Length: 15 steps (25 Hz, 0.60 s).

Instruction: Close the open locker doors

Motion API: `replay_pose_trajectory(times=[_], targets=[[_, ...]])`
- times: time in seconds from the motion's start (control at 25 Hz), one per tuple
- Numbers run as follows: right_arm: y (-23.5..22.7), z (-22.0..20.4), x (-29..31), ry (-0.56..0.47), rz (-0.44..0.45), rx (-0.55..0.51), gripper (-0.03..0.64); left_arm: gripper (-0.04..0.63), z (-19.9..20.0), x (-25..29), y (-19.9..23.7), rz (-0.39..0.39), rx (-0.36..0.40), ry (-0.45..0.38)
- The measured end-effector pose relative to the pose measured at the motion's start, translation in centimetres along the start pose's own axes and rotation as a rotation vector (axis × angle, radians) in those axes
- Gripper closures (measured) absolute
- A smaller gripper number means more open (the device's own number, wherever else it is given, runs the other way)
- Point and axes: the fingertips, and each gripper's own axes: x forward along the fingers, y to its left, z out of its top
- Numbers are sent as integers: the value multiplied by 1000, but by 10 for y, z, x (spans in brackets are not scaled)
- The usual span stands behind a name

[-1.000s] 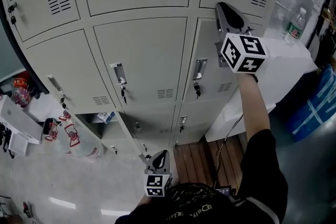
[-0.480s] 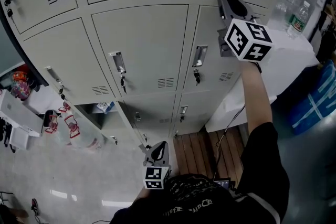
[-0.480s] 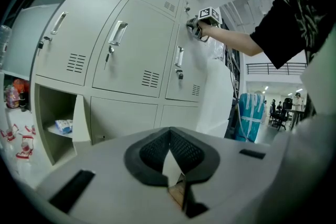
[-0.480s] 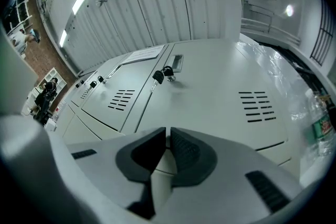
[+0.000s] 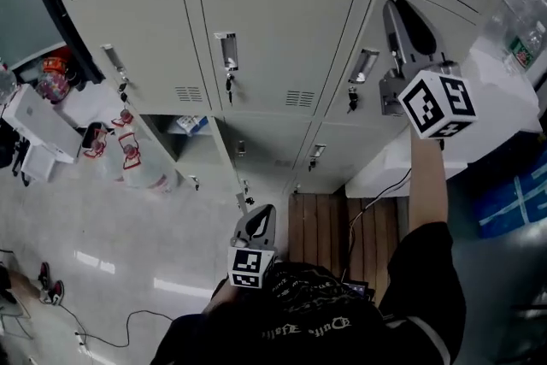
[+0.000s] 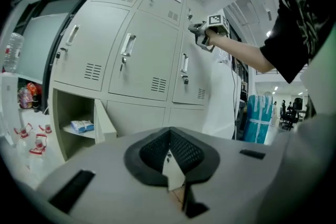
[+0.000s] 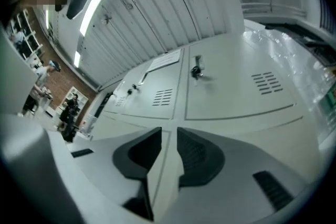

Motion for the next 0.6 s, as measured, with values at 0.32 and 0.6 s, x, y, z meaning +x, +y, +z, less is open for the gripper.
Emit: replay_pose_trajectory(times=[0.32, 0.6], targets=[[148, -113, -55, 174, 332, 181, 488, 588, 8, -45, 30, 178, -35, -48], [237, -204, -119, 356, 456, 410, 463, 588, -3, -93, 75, 413, -59, -41]])
